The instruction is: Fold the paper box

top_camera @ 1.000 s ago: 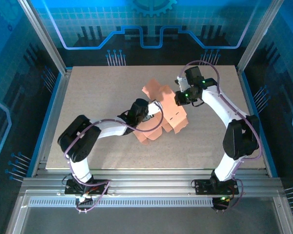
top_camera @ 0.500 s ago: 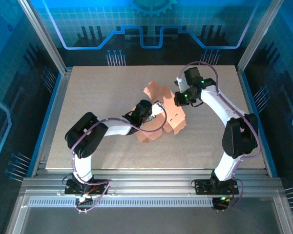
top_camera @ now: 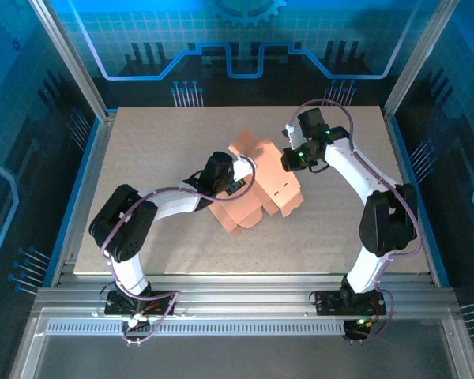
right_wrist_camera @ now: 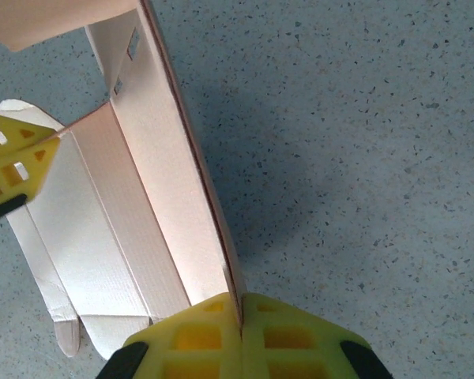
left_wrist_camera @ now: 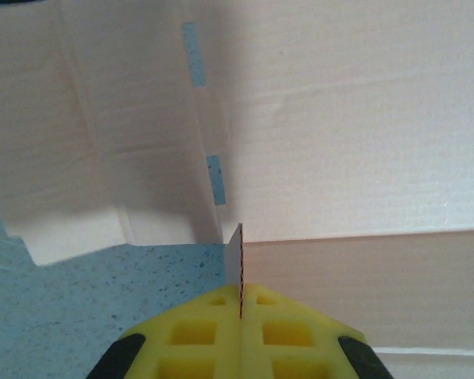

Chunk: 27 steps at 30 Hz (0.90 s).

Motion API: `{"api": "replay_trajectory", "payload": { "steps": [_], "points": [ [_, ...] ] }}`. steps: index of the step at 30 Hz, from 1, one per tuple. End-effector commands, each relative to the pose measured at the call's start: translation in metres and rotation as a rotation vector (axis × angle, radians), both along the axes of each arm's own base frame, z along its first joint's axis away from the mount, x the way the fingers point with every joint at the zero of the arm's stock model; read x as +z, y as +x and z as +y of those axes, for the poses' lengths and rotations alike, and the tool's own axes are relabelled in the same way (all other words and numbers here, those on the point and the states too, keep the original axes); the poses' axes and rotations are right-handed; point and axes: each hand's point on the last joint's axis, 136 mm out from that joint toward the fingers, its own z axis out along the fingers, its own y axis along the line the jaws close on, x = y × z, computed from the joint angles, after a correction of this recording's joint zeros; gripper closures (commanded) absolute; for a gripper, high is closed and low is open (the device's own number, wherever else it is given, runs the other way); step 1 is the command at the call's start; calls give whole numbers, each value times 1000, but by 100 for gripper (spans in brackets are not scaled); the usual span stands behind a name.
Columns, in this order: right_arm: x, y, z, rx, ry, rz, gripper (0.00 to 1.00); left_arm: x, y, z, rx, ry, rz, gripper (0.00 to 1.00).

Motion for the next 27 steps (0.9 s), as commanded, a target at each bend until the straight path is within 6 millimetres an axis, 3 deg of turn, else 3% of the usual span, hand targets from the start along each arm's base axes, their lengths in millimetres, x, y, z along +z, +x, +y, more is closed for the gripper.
{"api": "replay_trajectory", "payload": {
  "steps": [1,7,11,18,21,24,27],
  "points": [
    [30,15,16,0,92,-87,100,-8,-4,-18,-61,167,-105,96],
    [30,16,17,-3,98,-83,100,-20,9,-15,-8,326,-196,97],
    [27,15,13,-6,75,-82,100,-20,10,-12,10,308,-199,97],
    [27,15,13,-1,70,-86,100,5,6,-15,31,-11,-77,92],
    [26,14,11,8,50,-97,100,15,-2,-15,-6,-224,83,91],
    [23,14,8,20,22,-109,100,17,-15,-25,-93,-366,244,85],
    [18,16,7,25,16,-109,100,11,-18,-29,-114,-395,297,80]
  ]
}}
